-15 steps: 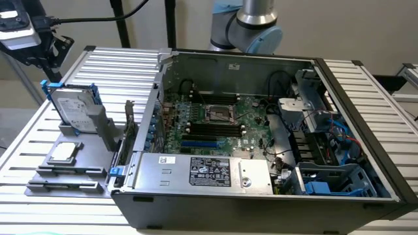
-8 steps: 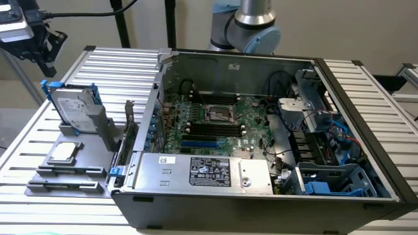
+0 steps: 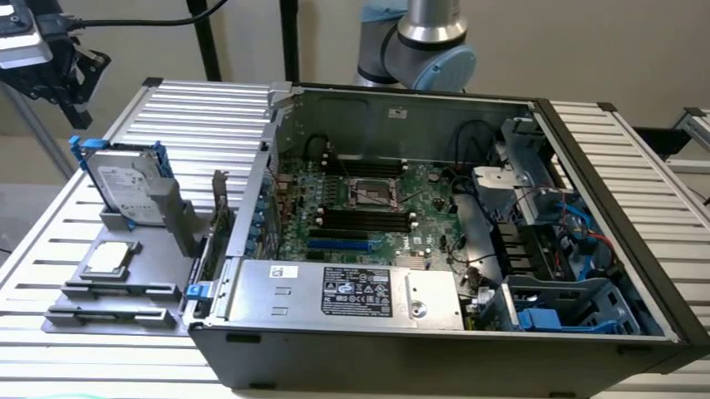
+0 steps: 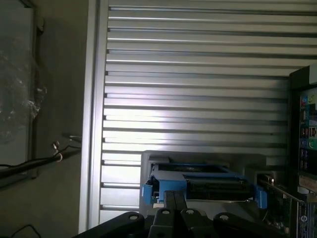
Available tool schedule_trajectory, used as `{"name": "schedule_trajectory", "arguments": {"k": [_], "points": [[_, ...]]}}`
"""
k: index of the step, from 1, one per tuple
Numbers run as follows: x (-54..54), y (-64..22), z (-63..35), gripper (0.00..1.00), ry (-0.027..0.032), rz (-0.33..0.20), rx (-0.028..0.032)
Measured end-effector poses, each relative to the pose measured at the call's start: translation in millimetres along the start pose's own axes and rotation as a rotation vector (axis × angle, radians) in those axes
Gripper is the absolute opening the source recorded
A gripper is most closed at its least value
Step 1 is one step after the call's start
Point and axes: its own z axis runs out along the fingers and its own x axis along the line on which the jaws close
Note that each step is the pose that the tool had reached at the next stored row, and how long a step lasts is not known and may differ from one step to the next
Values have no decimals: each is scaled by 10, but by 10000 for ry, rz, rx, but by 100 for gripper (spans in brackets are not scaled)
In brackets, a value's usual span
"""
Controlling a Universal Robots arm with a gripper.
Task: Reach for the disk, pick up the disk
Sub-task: 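Pick up the disk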
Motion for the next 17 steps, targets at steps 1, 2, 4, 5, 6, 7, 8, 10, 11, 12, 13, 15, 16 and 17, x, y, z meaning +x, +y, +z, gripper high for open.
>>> {"name": "schedule_trajectory", "arguments": {"k": [1,2,4,5,6,7,8,10,11,12,13,15,16,17], "points": [[-1,0,0,11,1,-76,-1],[-1,0,0,11,6,-204,-1],[-2,0,0,11,14,-512,-2],[-2,0,0,11,19,-684,-2],[-2,0,0,11,23,-859,-1],[-2,0,0,11,28,-1030,-1],[-2,0,-1,11,33,-1197,-1],[-3,0,-3,11,41,-1504,-1],[-4,0,-5,11,45,-1637,-1],[-6,0,-8,11,50,-1768,-2],[-7,0,-10,11,53,-1884,-5],[-11,0,-15,11,58,-2135,-9],[-12,0,-17,11,61,-2261,-11],[-14,0,-20,11,64,-2389,-12]]}}
